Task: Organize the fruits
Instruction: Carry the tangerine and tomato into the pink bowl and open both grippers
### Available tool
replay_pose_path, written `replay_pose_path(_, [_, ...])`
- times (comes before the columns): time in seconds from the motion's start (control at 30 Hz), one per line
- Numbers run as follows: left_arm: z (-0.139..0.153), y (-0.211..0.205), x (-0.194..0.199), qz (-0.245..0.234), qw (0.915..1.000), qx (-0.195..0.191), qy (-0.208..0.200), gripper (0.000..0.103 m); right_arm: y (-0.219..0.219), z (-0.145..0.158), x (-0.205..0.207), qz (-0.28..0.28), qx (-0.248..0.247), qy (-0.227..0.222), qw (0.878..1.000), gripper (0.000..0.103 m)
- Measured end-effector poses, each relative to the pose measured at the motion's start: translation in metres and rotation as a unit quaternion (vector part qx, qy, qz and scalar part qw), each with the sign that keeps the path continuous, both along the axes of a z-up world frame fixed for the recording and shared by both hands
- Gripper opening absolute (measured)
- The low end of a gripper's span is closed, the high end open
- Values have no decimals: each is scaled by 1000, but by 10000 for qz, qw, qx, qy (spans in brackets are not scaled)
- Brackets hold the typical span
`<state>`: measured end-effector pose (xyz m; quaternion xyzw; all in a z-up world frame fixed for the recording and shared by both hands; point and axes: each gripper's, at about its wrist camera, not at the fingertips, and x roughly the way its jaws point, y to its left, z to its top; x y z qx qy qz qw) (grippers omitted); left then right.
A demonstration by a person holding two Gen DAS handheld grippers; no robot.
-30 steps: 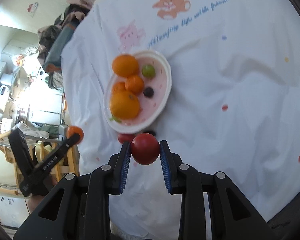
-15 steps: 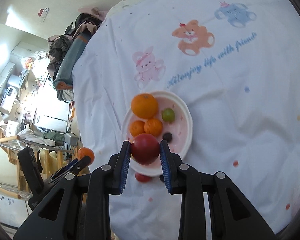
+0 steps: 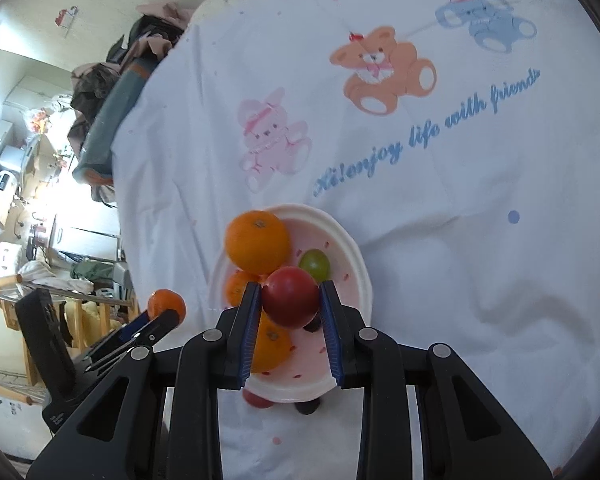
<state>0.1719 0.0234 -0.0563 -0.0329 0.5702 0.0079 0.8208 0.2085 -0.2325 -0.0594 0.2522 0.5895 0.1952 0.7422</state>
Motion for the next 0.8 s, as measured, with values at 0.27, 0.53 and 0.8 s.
replay_pose_path(0.27, [-22, -8, 5, -175, 9990, -274, 322, 38, 12, -36, 2, 247, -182, 217, 9993, 31])
replay_pose_path(0.53, [-44, -1, 11, 29, 9956, -599, 720, 39, 20, -53, 2, 367, -395, 448, 9975, 31])
replay_pose_path(0.8, [-44, -8, 9, -98, 9959, -410, 795, 46, 17, -55, 2, 273, -362, 539, 9975, 37])
